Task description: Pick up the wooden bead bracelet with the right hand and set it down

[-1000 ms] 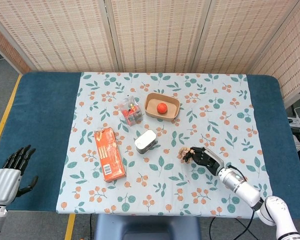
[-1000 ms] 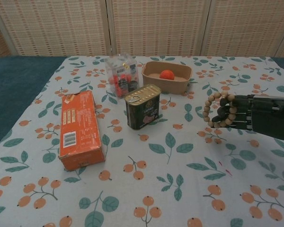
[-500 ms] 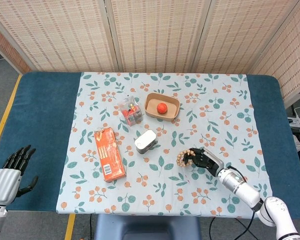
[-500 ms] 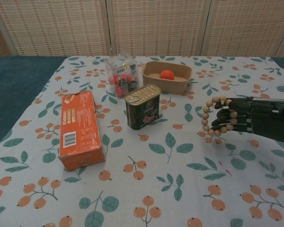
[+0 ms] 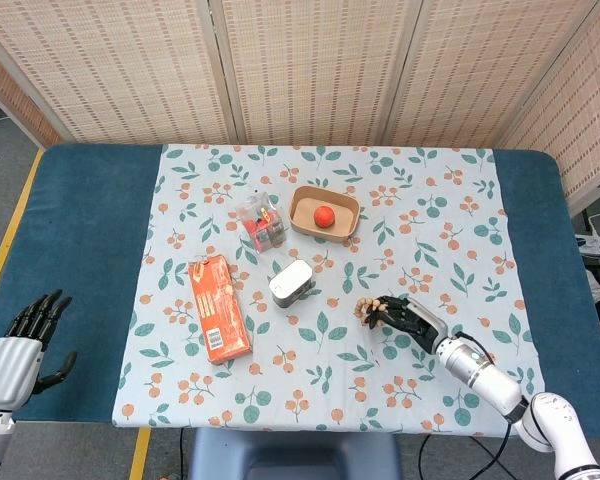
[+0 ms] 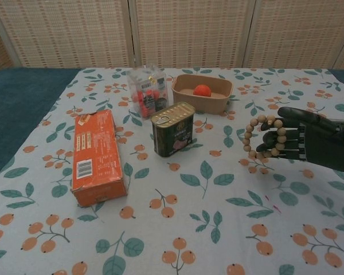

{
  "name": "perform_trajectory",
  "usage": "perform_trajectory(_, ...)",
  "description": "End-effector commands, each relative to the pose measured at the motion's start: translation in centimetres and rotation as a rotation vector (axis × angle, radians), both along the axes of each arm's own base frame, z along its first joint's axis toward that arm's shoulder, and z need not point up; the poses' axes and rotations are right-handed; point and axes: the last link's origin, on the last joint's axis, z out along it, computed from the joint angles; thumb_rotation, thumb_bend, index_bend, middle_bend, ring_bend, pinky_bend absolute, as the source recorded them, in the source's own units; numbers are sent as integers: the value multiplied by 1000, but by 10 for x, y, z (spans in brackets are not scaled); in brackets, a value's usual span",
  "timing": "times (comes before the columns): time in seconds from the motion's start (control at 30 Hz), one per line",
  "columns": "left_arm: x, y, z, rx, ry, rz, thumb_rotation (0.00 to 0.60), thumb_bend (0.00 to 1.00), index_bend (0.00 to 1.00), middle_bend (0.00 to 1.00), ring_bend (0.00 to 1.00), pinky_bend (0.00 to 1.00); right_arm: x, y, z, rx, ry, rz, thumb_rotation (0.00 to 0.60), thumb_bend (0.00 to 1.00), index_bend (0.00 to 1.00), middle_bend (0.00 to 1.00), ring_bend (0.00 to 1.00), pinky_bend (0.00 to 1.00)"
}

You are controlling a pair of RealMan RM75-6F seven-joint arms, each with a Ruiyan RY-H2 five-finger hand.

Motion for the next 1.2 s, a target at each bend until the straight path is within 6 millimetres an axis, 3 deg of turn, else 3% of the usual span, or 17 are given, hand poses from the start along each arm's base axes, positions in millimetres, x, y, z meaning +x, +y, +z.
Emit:
perform_trajectory(0.03, 0, 0, 0, 1, 0, 0, 600, 392, 0, 0, 0, 155, 1, 1, -1, 10, -4, 4, 475, 345, 525, 539, 329, 209)
perform_trajectory(0.23, 0, 0, 1, 2, -1, 1, 600, 392, 0, 0, 0, 155, 2, 2, -4, 23, -8, 18, 478, 512, 531, 541, 329, 209)
perform_trajectory(0.47, 0, 0, 1, 4, 0, 2, 600, 392, 0, 0, 0, 155, 3, 2, -4, 10, 18, 32, 493, 518, 532, 541, 329, 209)
perform_trajectory(0.6, 0, 0, 1, 4, 0, 3, 600, 392, 0, 0, 0, 155, 2, 3, -5, 17, 20, 28, 550, 542, 536, 545, 329, 209)
perform_trajectory(0.7, 0, 0, 1, 6, -1, 4, 600, 392, 0, 0, 0, 155, 2, 2, -5, 16, 27, 29, 599, 669, 541, 548, 329, 209)
perform_trajectory(0.77, 0, -1, 1, 7, -1, 3, 600, 391, 0, 0, 0, 155, 2, 2, -5, 16, 28, 30, 600, 761, 542, 548, 329, 209)
perform_trajectory(0.87, -1, 0, 1, 6, -1, 5, 600, 391, 0, 0, 0, 155, 2, 1, -5, -8, 61, 47, 600, 821, 547, 550, 329, 210)
perform_trajectory(1.03, -1, 0, 1, 6, -1, 6, 600, 391, 0, 0, 0, 155, 2, -5, 0, -148, 255, 125, 600, 854, 600, 588, 329, 228)
perform_trajectory(1.2, 0, 0, 2, 7, -2, 3, 600, 392, 0, 0, 0, 155, 7, -22, 10, -344, 609, 260, 600, 866, 620, 601, 329, 233)
